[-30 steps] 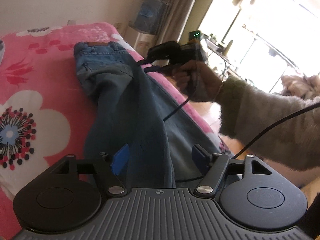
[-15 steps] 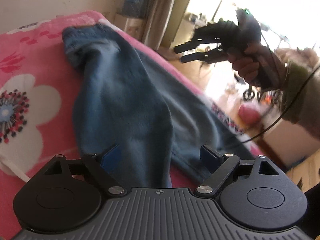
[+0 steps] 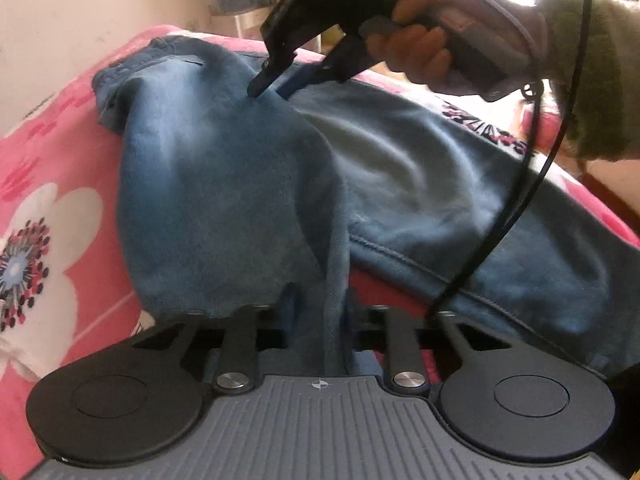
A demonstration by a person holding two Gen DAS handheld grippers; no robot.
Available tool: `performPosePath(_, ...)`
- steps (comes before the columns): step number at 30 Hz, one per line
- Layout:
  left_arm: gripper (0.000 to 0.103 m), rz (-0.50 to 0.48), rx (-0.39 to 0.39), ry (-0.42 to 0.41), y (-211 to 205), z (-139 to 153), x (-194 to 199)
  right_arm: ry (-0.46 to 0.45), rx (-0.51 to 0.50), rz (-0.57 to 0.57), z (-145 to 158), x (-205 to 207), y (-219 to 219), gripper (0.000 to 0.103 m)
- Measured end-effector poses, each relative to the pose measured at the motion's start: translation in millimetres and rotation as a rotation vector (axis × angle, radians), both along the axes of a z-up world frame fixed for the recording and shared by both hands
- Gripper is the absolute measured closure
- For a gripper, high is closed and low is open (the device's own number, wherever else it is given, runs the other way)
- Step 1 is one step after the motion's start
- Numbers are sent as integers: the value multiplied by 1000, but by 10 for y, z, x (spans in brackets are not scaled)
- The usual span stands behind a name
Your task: Fold clothes
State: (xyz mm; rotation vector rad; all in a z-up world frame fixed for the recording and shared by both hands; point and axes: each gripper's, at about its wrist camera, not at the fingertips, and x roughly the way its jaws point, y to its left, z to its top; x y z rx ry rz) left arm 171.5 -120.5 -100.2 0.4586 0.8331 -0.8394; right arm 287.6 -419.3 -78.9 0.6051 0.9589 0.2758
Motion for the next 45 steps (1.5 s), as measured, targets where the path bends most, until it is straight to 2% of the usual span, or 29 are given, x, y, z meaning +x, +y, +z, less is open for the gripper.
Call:
performPosePath(1, 96, -8, 1, -6, 0, 21, -2, -6, 2, -3, -13, 12, 15, 93)
performPosePath(3, 101, -7, -21, 16, 15, 83, 24, -17, 7, -8, -39, 35, 44, 100)
performPosePath(5, 101, 12, -89, 91, 68, 199, 105, -33, 9, -12, -39, 48, 67, 101)
performPosePath(7, 102, 10, -232, 178, 141, 357, 197, -73, 2, -15, 82, 9, 56, 101)
performPosePath(10, 102, -27, -350, 229, 51, 543, 267, -135, -4, -39, 320, -53, -48, 101)
performPosePath(14, 102, -49, -431, 293, -215, 569, 393, -173, -50, -83, 580, -28, -243, 101)
performPosePath(18, 102, -67, -444, 336, -513, 425, 451, -150, -91, -85, 526, 22, -310, 101)
performPosePath(22, 101, -60, -397, 375, -721, 175, 440, -123, -130, -81, 437, 68, -370, 101)
performPosePath(25, 96, -53, -356, 416, -781, 37, 444, -102, -160, -79, 371, 102, -416, 101)
performPosePath(27, 80, -42, -350, 450, -750, 15, 471, -88, -179, -77, 326, 124, -446, 101)
performPosePath(28, 78, -36, -362, 460, -683, 36, 491, -81, -189, -76, 304, 136, -461, 100)
performPosePath(29, 70, -30, -378, 468, -605, 65, 512, -74, -199, -75, 282, 147, -476, 98)
performPosePath(30, 60, -24, -394, 476, -528, 93, 534, -67, -208, -74, 259, 158, -492, 98)
performPosePath(32, 46, 6, -428, 466, -351, 170, 592, -64, -219, -76, 248, 187, -535, 98)
performPosePath(34, 45, 45, -477, 446, -154, 245, 697, -107, -192, -88, 375, 262, -630, 98)
performPosePath(37, 45, 136, -494, 395, 29, 286, 869, -140, -173, -92, 468, 600, -627, 96)
performPosePath(40, 45, 279, -503, 366, 122, 248, 1128, -167, -133, -72, 421, 1028, -545, 84)
performPosePath(41, 46, 315, -494, 351, 105, 225, 1207, -174, -116, -61, 396, 1184, -507, 75)
performPosePath(45, 46, 418, -426, 279, -21, 157, 1491, -190, -104, -30, 269, 1743, -311, 72)
